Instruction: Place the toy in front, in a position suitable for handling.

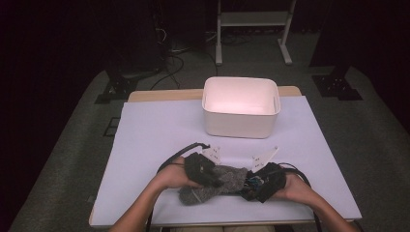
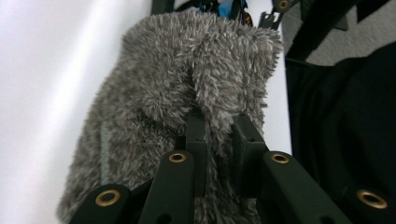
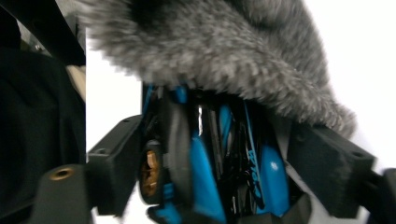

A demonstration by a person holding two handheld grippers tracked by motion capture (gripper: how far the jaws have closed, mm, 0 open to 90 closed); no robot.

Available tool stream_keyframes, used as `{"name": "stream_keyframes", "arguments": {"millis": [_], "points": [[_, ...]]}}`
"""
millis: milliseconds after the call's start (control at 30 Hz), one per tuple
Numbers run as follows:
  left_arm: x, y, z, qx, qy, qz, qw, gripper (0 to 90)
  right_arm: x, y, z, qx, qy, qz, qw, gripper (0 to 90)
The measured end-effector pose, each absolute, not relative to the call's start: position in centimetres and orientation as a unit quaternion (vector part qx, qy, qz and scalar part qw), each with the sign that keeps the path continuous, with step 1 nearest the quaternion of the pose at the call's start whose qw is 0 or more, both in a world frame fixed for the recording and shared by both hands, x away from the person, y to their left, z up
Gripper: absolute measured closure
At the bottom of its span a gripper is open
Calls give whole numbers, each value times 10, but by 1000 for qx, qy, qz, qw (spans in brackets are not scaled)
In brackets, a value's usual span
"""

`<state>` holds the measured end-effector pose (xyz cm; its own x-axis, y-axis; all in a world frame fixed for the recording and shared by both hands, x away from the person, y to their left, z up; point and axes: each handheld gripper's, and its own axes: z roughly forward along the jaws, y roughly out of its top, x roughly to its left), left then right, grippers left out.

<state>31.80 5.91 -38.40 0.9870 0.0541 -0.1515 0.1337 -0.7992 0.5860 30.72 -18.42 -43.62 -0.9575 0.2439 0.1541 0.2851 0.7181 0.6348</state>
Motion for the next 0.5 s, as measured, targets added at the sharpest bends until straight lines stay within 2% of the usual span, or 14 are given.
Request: {"name": "stream_keyframes", "arguments": {"millis": [300, 433, 500], "points": [[314, 49, -394, 946, 48, -49, 318, 802, 293, -176, -450, -118, -939, -323, -3, 134], [312, 40, -402, 949, 38, -52, 310, 801, 287, -176, -453, -105, -940, -323, -29, 135], [310, 37, -404, 947, 30, -50, 315, 790, 286, -179, -452, -107, -939, -325, -27, 141]]}}
